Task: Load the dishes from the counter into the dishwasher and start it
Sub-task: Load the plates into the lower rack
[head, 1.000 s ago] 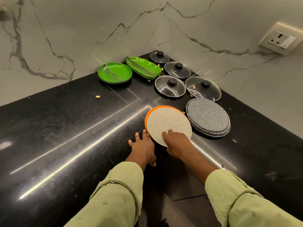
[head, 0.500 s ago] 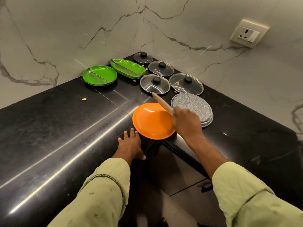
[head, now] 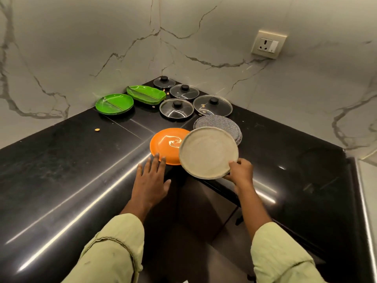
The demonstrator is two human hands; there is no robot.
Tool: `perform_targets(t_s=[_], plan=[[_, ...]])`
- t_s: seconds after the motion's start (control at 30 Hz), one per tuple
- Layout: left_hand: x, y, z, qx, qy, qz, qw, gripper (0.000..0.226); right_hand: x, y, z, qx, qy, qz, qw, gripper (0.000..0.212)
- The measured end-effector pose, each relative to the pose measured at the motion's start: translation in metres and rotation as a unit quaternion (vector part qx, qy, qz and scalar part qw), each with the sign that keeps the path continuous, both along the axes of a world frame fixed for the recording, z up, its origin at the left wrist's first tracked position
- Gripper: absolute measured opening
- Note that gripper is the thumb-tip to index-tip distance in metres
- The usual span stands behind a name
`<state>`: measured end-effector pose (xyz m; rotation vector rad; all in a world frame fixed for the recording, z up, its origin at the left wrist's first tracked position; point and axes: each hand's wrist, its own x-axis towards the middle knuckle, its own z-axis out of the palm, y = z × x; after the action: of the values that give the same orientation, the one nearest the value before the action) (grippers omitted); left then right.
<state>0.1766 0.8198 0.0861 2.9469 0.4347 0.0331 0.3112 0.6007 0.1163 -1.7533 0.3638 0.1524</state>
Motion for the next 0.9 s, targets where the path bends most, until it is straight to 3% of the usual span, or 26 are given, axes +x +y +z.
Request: perform_targets(t_s=[0.27, 0.67, 0.9], plan=[[-0.034, -0.062, -0.002, 0.031, -0.087, -0.036, 0.995, 0.087, -0.047, -0.057, -0.020, 0.138, 0.022, -0.044, 0.989, 0.023], [-0.125, -0.154, -0.009, 0.041, -0.034, -0.078, 0.995, 0.083, -0.153, -0.148, -0.052, 0.182, 0.061, -0.087, 0.978, 0.024], [-0.194, -0.162, -0.008, 0.043, -0.037, -0.093, 0.994, 0.084, -0.232, -0.173, -0.054, 0.167, 0.058, -0.096, 0.979, 0.009]])
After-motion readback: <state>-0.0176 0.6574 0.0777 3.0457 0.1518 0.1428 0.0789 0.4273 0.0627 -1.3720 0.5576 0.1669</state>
